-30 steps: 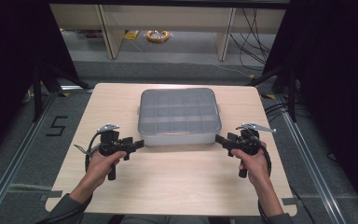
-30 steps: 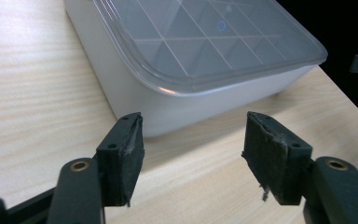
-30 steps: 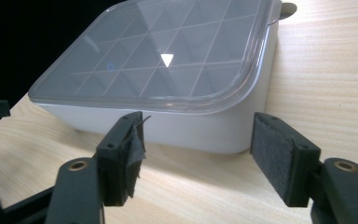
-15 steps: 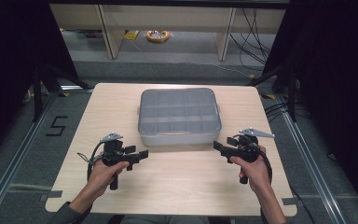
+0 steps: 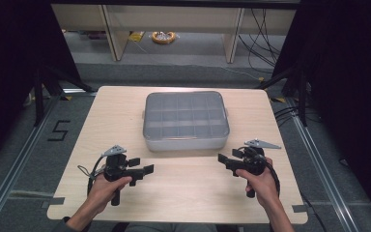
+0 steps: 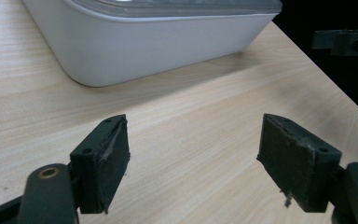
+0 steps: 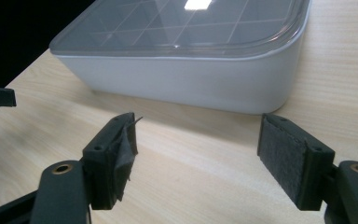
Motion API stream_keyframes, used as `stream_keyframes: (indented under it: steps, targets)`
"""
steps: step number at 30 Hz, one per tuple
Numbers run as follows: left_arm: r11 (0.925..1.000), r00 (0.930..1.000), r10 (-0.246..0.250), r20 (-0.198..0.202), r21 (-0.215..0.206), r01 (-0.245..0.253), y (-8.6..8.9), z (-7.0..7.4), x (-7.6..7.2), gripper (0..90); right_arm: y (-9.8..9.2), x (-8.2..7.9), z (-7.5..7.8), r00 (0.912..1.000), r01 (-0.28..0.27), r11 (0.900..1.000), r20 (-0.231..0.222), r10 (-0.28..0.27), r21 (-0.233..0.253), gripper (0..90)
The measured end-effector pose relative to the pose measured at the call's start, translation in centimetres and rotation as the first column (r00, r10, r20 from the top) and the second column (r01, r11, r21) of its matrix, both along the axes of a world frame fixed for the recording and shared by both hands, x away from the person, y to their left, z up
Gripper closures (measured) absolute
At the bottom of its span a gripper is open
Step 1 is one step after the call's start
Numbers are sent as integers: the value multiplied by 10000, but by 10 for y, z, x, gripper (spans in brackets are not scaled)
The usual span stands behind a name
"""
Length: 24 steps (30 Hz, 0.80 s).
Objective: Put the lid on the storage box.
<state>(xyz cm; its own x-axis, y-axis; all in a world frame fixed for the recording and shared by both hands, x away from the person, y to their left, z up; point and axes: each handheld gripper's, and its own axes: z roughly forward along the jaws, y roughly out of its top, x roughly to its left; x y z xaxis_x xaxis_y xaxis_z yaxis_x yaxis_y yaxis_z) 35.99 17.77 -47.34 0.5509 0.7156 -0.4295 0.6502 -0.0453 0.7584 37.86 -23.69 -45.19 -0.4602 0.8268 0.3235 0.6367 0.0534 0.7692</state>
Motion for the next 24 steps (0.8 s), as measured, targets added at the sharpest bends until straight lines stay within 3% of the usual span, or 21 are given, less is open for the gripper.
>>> stream_keyframes:
  steps: [1, 2, 3, 4, 5, 9, 13, 15, 16, 19, 24]
  targets:
    - [10000, 10000, -39, 26, 47, 39, 0, 0, -1, 239, 3, -3, 0, 9997, 139, 9995, -223, -133, 282, 292]
    - [10000, 10000, -40, 41, 23, 40, -1, 0, -3, 239, 2, -3, -1, 10000, -29, 10000, 61, 29, 57, 291]
    - [9999, 9999, -88, 113, 100, 86, 0, -1, -4, 239, 4, -5, -1, 9999, 5, 9999, -142, -3, 124, 290]
    - [9998, 9999, -92, 105, 159, 90, -1, -1, -5, 239, 3, -5, -2, 9999, -117, 9998, -55, 116, -140, 290]
    - [9997, 9998, -118, 144, 202, 115, -1, -2, -6, 239, 4, -5, -4, 9999, -101, 9999, 84, 100, 93, 289]
    - [9996, 9998, -163, 117, 247, 160, -1, -4, -10, 239, 7, -11, -7, 9996, -187, 9991, 190, 194, -386, 288]
    - [9989, 9996, -176, 226, 448, 166, 0, -5, -13, 240, 8, -14, -10, 9992, -358, 9992, 147, 360, -181, 287]
    - [9987, 9995, -248, 185, 455, 240, -1, -6, -16, 239, 11, -19, -11, 9995, -293, 9996, -132, 293, -29, 285]
    - [9980, 9992, -328, 233, 546, 315, 0, -7, -17, 239, 9, -19, -13, 9991, -422, 9989, -16, 422, -199, 285]
    - [9973, 9987, -373, 343, 640, 350, -1, -8, -20, 239, 10, -23, -16, 9988, -486, 9988, 1, 486, -107, 284]
    - [9957, 9979, -504, 416, 802, 469, -2, -10, -25, 239, 12, -30, -22, 9979, -635, 9977, -160, 632, -240, 281]
